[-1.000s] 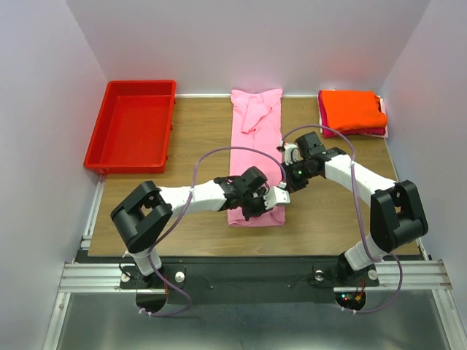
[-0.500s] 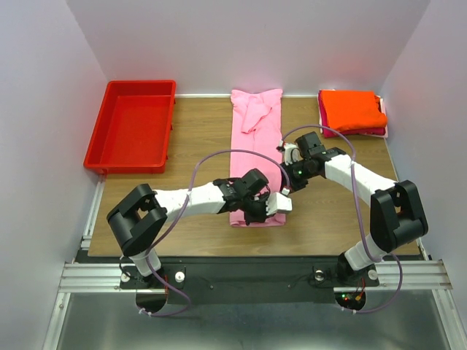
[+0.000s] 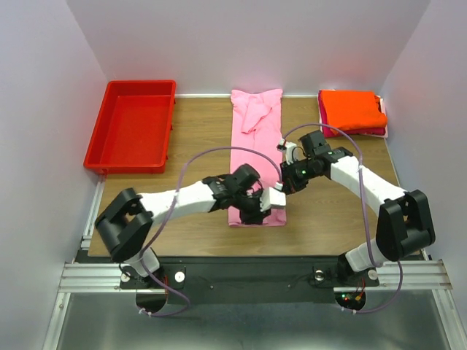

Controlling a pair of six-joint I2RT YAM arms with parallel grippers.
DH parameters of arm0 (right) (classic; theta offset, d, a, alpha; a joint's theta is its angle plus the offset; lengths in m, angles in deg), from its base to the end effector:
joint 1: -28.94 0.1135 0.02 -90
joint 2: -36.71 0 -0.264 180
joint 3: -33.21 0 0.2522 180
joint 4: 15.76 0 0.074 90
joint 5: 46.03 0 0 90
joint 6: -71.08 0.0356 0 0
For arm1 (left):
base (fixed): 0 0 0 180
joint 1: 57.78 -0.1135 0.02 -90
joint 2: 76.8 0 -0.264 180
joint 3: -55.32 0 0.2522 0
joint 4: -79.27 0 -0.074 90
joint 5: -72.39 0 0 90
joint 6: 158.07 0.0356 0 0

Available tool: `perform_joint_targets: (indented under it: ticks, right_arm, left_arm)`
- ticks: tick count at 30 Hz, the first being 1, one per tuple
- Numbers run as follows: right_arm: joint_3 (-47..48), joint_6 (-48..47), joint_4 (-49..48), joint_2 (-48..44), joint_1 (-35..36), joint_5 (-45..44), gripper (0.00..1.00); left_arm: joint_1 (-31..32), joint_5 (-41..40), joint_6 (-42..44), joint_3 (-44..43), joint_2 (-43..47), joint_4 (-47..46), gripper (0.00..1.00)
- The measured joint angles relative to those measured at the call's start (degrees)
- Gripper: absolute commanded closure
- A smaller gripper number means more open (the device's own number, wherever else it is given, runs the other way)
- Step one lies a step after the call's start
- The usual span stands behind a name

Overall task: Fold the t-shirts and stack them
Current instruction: Fold the tshirt

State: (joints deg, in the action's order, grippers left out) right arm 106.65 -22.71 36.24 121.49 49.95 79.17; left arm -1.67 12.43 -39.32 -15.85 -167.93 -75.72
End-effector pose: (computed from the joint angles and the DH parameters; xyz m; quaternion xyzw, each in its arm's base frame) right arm 0.2629 0.1230 0.2347 -0.2673 0.8909 0.3238 0.1732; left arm 0.1728 -0.2892 0.2173 0.6752 0.5916 -0.3201 0.3027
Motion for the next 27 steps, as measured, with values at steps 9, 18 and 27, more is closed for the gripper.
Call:
perform_joint_targets:
  ticks: [9, 18, 27]
  right_arm:
    - [2.82, -3.32, 1.73, 0.87, 0.74, 10.14, 0.99]
    - [2.82, -4.35, 1.86, 6.84, 6.36, 11.30, 0.88]
    - [3.45, -5.14, 2.10, 9.75, 8.72, 11.39, 0.43]
  left_arm:
    - [-10.84, 3.76, -2.54, 1.44, 20.85, 4.46, 0.45]
    - [-13.33, -0.96, -3.89, 8.31, 27.67, 8.81, 0.43]
    - [-14.23, -3.96, -0.26, 9.31, 29.09, 10.73, 0.39]
